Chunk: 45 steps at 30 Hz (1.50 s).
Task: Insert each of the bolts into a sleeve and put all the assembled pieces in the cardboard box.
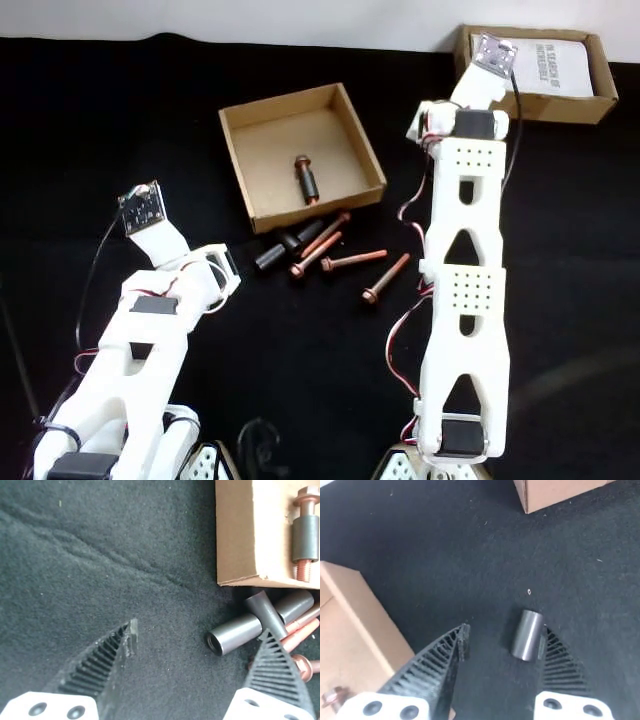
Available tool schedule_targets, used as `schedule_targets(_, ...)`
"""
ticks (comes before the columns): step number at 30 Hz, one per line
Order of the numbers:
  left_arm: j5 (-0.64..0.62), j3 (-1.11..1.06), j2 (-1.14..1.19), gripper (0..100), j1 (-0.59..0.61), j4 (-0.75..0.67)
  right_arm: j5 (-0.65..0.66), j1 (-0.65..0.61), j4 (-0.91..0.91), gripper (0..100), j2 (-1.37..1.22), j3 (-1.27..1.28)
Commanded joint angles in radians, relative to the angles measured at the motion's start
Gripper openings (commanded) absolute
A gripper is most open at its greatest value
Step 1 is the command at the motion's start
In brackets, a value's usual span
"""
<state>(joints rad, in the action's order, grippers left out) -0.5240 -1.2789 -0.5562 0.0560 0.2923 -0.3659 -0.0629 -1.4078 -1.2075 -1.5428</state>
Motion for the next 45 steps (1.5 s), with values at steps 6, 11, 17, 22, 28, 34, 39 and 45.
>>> schedule_targets(6, -0.006, 0.064, 0.186, 36, 0.01, -0.12, -0.009, 0.067, 0.068, 20.5, -0.079, -0.002)
schedule_targets(11, -0.008, 0.101, 0.236, 36, 0.01, -0.123, -0.009, 0.071, 0.096, 20.5, -0.124, -0.002)
schedule_targets(17, -0.008, 0.101, 0.236, 36, 0.01, -0.123, -0.009, 0.053, 0.177, 20.5, -0.137, 0.002)
schedule_targets(22, -0.008, 0.101, 0.236, 36, 0.01, -0.123, -0.009, 0.05, 0.236, 20.5, -0.14, 0.018)
schedule_targets(28, -0.009, 0.099, 0.236, 36, 0.01, -0.123, -0.006, 0.038, 0.278, 20.5, -0.139, 0.174)
schedule_targets(34, -0.009, 0.099, 0.236, 36, 0.01, -0.123, -0.002, 0.015, 0.272, 20.5, -0.137, 0.229)
schedule_targets(39, -0.009, 0.097, 0.236, 36, 0.012, -0.123, 0.0, 0.005, 0.242, 17.6, -0.137, 0.234)
schedule_targets(45, -0.009, 0.097, 0.236, 36, 0.012, -0.123, 0.097, -0.016, 0.216, 2.0, -0.139, 0.239)
